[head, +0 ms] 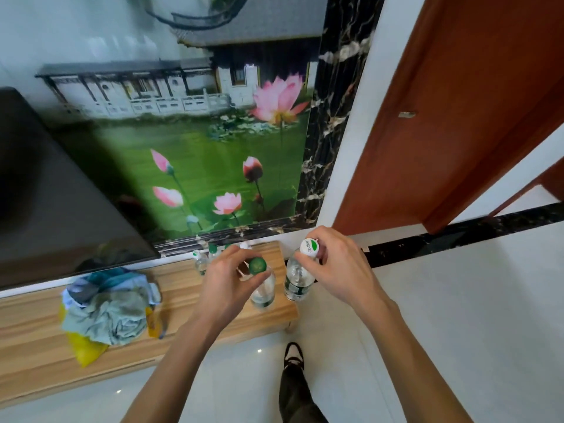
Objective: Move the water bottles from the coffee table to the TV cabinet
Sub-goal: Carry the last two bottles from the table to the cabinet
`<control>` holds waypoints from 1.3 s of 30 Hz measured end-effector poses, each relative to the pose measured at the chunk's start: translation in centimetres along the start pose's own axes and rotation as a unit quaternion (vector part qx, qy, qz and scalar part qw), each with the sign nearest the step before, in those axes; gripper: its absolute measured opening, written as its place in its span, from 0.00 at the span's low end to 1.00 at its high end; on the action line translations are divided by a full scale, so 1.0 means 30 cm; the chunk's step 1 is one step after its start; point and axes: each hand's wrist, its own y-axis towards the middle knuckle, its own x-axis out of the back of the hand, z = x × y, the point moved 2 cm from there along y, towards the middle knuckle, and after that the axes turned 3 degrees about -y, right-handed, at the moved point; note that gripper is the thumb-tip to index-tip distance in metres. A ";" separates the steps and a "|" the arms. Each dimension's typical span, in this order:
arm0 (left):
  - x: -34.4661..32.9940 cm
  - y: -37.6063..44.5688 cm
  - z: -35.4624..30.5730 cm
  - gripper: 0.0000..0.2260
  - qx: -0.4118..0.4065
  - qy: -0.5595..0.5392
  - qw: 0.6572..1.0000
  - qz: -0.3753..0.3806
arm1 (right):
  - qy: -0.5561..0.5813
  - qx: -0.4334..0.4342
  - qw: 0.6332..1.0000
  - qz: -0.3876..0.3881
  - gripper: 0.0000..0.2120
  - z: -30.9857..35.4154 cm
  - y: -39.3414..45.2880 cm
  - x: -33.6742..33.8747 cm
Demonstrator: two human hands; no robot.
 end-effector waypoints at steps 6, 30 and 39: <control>-0.089 0.245 0.062 0.14 0.045 0.010 0.999 0.001 | 0.000 -0.001 0.999 0.051 0.11 -0.137 0.254 -0.053; -0.729 0.632 0.911 0.13 0.028 0.114 0.993 -0.010 | 0.003 -0.013 0.991 0.129 0.16 -0.752 0.772 -0.986; -0.816 0.749 1.087 0.15 -0.041 0.181 0.983 0.000 | -0.031 0.010 0.989 0.145 0.16 -0.825 0.847 -1.191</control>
